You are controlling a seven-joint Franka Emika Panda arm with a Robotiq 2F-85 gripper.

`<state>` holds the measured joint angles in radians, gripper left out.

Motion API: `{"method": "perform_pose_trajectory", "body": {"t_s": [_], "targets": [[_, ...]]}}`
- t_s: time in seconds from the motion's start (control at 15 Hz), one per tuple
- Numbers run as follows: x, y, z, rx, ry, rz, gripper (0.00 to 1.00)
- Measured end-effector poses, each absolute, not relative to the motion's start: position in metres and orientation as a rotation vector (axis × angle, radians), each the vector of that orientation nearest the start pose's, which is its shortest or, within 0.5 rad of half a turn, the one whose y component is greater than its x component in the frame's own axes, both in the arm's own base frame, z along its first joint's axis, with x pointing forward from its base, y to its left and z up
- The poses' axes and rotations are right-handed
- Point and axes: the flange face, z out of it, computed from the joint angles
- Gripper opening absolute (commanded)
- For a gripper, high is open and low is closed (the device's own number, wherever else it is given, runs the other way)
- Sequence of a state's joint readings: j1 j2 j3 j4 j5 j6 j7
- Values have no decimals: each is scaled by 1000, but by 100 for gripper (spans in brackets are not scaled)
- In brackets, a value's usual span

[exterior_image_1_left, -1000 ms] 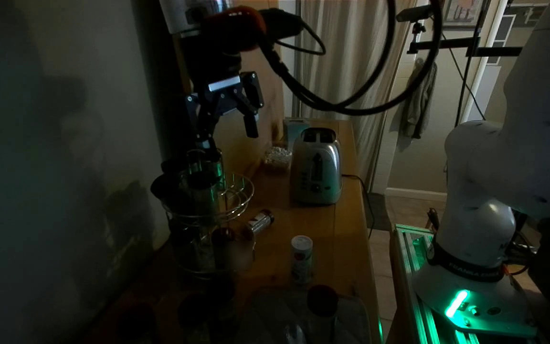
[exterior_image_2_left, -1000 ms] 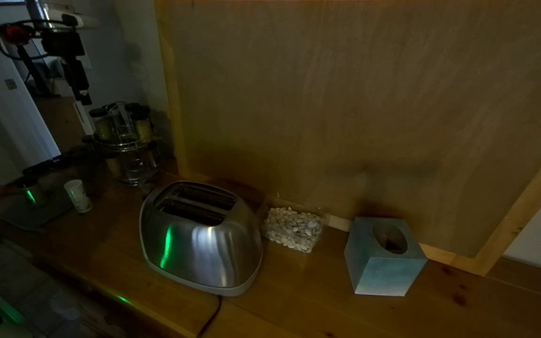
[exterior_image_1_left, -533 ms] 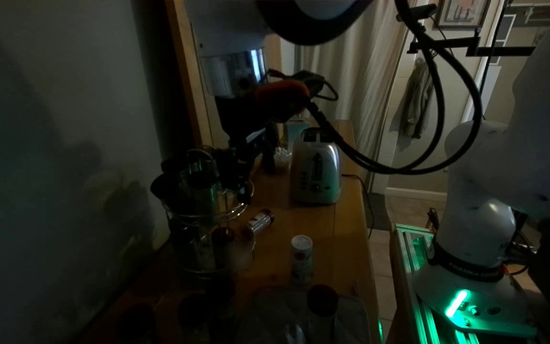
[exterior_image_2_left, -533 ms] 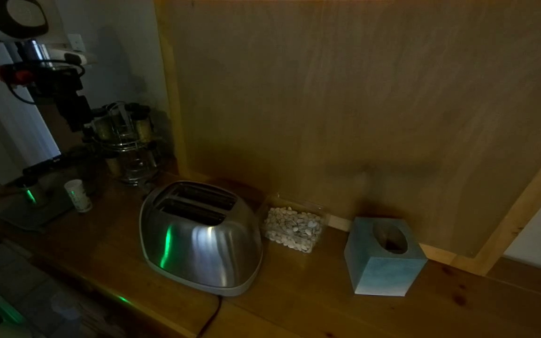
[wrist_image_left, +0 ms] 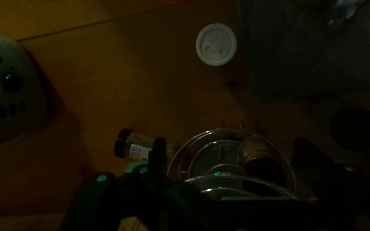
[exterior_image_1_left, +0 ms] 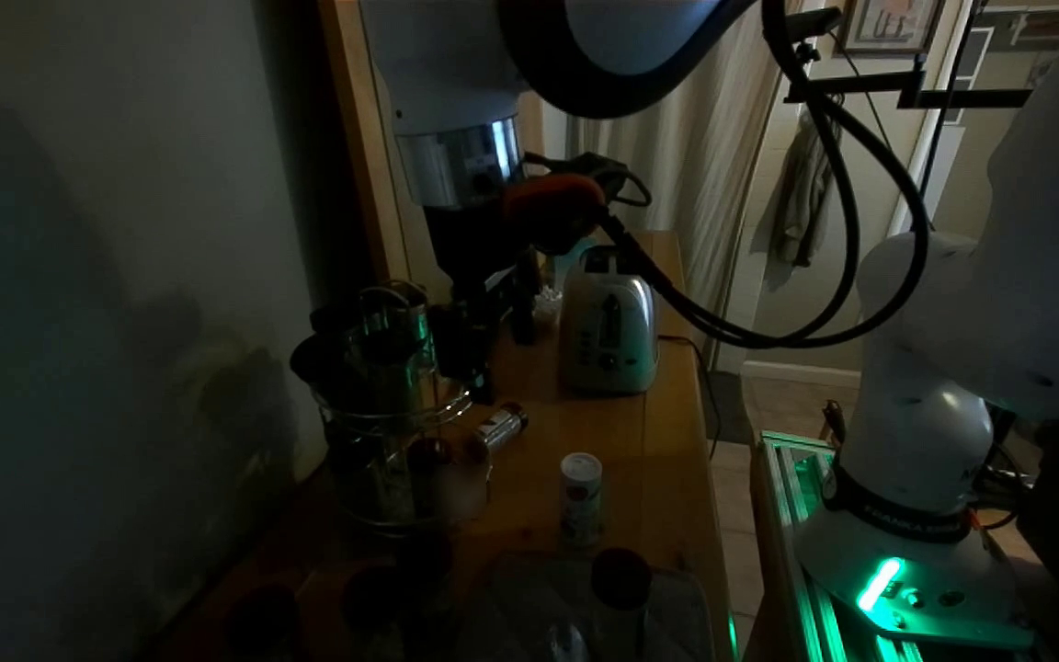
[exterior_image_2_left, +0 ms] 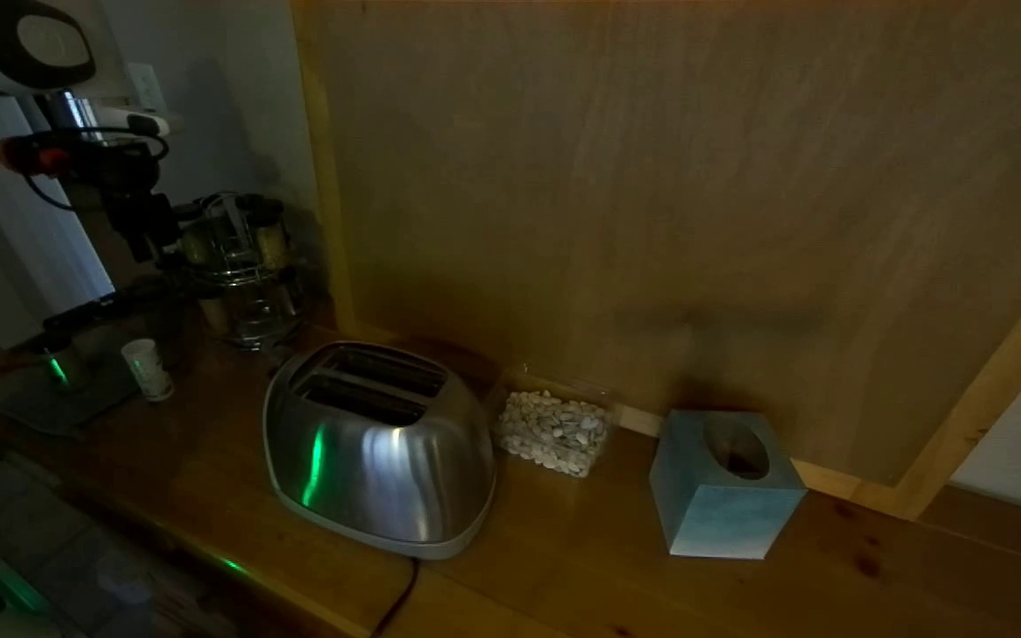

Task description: Twist around the spice rack then put the bottle on the rack

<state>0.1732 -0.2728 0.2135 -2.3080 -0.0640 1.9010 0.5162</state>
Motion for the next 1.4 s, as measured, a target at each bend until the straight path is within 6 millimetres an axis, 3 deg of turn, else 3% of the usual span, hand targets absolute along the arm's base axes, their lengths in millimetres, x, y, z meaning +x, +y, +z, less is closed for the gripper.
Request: {"method": "perform_pose_trajectory", "body": {"t_s": [0.33,0.6,1.27,1.4], "targets": [[399,161,410,-3309,-123,239,100],[384,155,385,-3281,-282,216,100],[347,144,353,-3147,-256,304,100],[346,145,350,-3139,-252,279,93]]}}
